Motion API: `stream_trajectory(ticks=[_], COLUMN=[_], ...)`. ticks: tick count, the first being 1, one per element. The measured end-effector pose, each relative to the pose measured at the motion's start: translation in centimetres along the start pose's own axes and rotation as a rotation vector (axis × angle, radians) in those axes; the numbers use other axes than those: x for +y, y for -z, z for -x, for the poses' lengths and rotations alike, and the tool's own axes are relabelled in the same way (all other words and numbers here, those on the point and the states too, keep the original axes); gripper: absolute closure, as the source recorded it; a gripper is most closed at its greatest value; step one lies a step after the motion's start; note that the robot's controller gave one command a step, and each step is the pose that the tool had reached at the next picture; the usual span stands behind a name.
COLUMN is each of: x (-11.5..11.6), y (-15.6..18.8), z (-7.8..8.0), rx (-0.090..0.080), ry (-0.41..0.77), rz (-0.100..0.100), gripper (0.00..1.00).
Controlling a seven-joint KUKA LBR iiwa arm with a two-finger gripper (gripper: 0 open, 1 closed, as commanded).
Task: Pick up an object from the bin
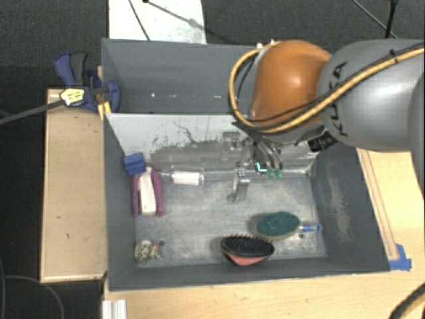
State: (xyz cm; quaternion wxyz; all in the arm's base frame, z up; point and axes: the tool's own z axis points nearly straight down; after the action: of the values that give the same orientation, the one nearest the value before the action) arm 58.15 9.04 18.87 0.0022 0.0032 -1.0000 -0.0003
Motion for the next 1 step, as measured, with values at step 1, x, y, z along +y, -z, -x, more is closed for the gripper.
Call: stream_trajectory(ticks=[1], x=[-2.02], y=[-4.78], z=[-6.88], rx=[-0.001], ry=[0.163], rz=[-0.001], gripper=[0.00])
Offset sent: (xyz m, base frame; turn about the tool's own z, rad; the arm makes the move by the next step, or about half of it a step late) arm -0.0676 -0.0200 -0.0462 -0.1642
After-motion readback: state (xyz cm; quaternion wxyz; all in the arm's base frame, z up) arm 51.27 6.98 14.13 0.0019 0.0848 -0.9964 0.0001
